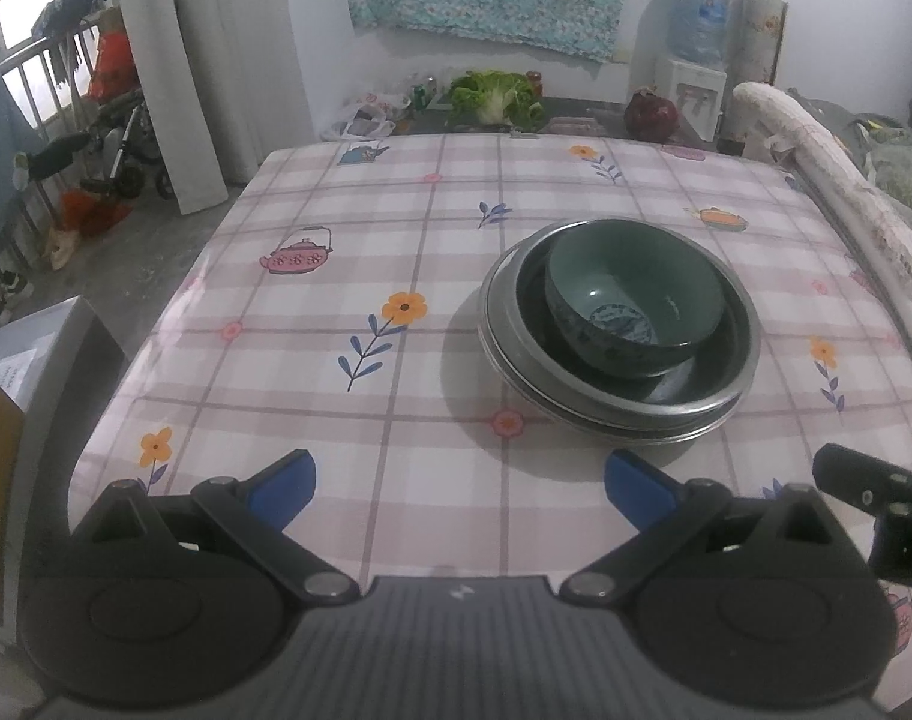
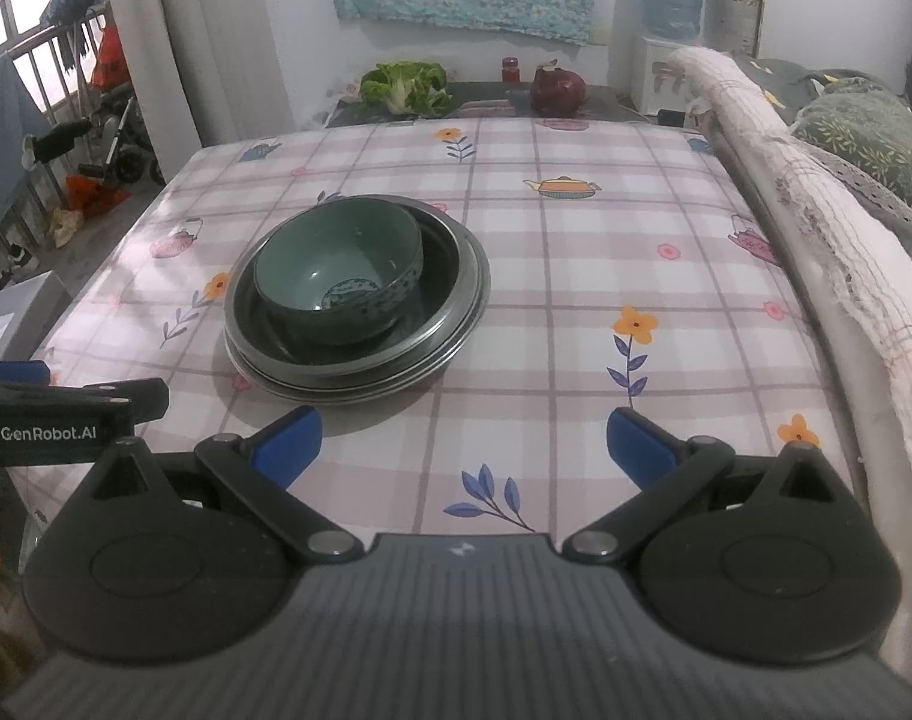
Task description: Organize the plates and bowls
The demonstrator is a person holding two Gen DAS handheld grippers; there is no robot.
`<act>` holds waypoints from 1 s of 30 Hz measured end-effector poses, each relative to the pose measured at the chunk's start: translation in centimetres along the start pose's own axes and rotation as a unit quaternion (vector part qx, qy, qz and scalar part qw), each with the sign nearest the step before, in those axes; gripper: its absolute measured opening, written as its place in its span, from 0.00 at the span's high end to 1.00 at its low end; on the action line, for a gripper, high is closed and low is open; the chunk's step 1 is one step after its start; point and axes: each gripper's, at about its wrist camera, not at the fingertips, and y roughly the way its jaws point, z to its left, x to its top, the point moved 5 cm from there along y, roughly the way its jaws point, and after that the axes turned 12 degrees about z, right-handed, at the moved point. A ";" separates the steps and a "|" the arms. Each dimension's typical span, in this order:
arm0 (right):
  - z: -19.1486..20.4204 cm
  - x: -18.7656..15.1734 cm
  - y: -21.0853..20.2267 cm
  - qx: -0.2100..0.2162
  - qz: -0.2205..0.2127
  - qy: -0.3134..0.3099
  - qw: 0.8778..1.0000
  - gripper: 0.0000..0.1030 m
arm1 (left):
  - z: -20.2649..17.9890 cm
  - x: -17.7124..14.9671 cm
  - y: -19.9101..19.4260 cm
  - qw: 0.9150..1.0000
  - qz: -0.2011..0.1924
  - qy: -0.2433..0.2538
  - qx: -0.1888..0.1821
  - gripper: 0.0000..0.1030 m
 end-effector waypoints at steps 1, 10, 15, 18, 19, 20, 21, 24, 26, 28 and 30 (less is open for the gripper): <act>0.0 0.0 0.0 0.000 0.000 0.000 1.000 0.01 | 0.0 0.0 0.0 1.000 0.001 0.001 0.000 0.00; 0.4 0.2 0.4 0.002 0.004 -0.003 1.000 0.01 | 0.1 0.0 0.2 1.000 0.003 0.003 0.000 0.00; 0.6 0.2 0.5 0.002 0.005 -0.003 1.000 0.01 | 0.1 -0.1 0.4 1.000 0.006 0.005 -0.001 0.00; 0.6 0.2 0.5 0.003 0.006 -0.002 1.000 0.01 | 0.1 -0.1 0.4 1.000 0.007 0.005 -0.001 0.00; 0.6 0.2 0.6 0.002 0.006 -0.002 1.000 0.01 | 0.1 -0.1 0.5 1.000 0.007 0.006 -0.002 0.00; 0.6 0.2 0.6 0.002 0.007 -0.002 1.000 0.01 | 0.1 -0.1 0.5 1.000 0.007 0.006 -0.002 0.00; 0.6 0.1 0.6 0.002 0.007 -0.002 1.000 0.01 | 0.1 -0.1 0.5 1.000 0.008 0.006 -0.002 0.00; 0.7 0.1 0.7 0.003 0.007 -0.003 1.000 0.01 | 0.1 -0.1 0.5 1.000 0.008 0.006 -0.002 0.00; 0.7 0.1 0.7 0.003 0.007 -0.003 1.000 0.01 | 0.1 -0.1 0.5 1.000 0.008 0.007 -0.001 0.00; 0.7 0.1 0.7 0.003 0.008 -0.002 1.000 0.01 | 0.1 -0.1 0.5 1.000 0.008 0.007 -0.001 0.00; 0.7 0.1 0.7 0.004 0.008 -0.001 1.000 0.01 | 0.1 -0.1 0.5 1.000 0.008 0.007 -0.002 0.00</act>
